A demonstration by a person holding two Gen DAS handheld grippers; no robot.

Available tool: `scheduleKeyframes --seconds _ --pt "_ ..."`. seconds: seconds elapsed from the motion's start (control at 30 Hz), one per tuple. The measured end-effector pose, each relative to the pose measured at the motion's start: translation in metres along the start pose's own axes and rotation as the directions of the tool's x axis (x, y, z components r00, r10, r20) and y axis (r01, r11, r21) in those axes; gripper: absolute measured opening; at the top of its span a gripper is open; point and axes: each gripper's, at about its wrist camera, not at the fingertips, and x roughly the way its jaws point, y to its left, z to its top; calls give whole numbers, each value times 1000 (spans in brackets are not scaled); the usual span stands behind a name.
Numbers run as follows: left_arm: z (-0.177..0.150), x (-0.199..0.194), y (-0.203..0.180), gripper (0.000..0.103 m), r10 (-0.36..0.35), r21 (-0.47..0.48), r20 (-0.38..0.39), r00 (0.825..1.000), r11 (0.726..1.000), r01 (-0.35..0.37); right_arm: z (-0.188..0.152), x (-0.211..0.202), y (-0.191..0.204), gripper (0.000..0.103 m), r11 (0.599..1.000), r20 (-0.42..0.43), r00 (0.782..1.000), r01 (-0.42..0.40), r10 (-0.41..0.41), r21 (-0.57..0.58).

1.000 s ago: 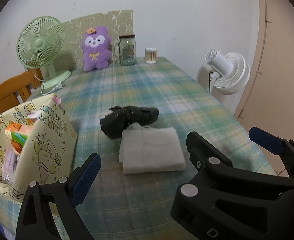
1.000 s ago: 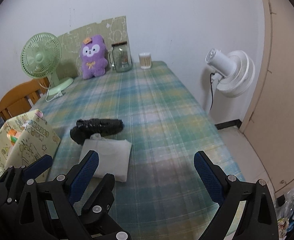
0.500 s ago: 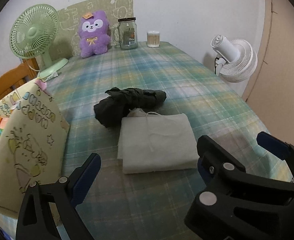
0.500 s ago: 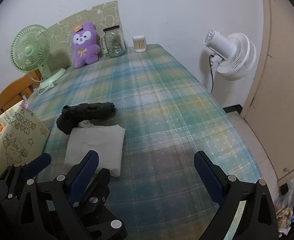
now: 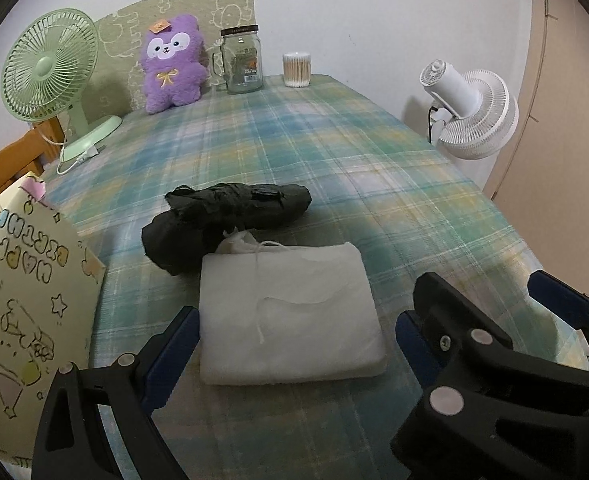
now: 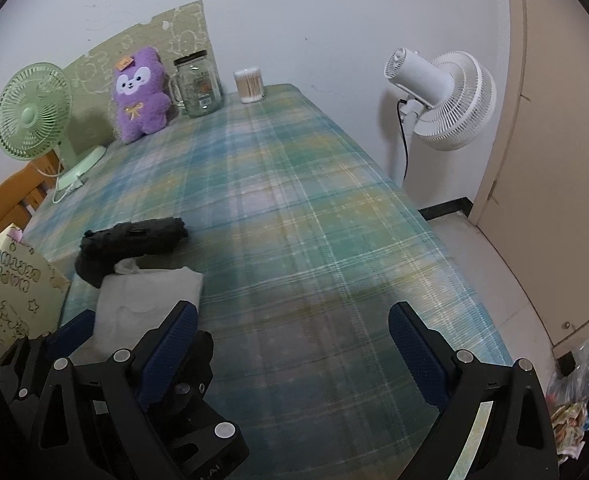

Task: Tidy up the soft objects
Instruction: 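Lower the left gripper to the folded white cloth and close on its sides, then lift the white cloth with the left gripper while the right approaches the black bundle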

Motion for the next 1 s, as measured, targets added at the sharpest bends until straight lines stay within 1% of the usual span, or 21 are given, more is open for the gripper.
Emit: scheduleKeyframes --seconds 0.17,0.2,0.23,0.3,0.4,0.5,0.57,0.7,1.0 --pt "1 7 1 97 8 -11 -19 1000 1000 -8 2 5 -2 98 1000 -8 1000 2 -2 8" --pt "2 9 2 95 9 -13 -31 999 1000 -10 2 6 -2 98 1000 -10 1000 1 -1 8" --pt "1 10 2 94 7 -15 -33 999 1000 -8 2 6 -2 98 1000 -14 1000 -3 3 7" --pt "0 6 4 88 12 -19 -26 1000 1000 -12 2 6 -1 98 1000 -17 1000 -12 12 7" --pt "-3 4 5 82 6 -25 -22 1000 1000 -7 1 3 1 98 1000 -11 1000 -16 16 -4" --pt "-4 1 7 77 2 -26 -18 1000 1000 -3 0 1 4 98 1000 -11 1000 -21 21 -7" --pt "-6 -2 8 76 -1 -24 -20 1000 1000 0 -1 0 6 98 1000 -12 1000 -27 27 -11" --pt "-10 -10 13 75 1 -31 -15 1000 1000 -1 -4 -4 13 98 999 -7 999 -36 36 -32" --pt "-16 -20 34 75 47 -78 -1 999 996 -47 -5 -9 37 98 992 6 997 -72 73 -100"
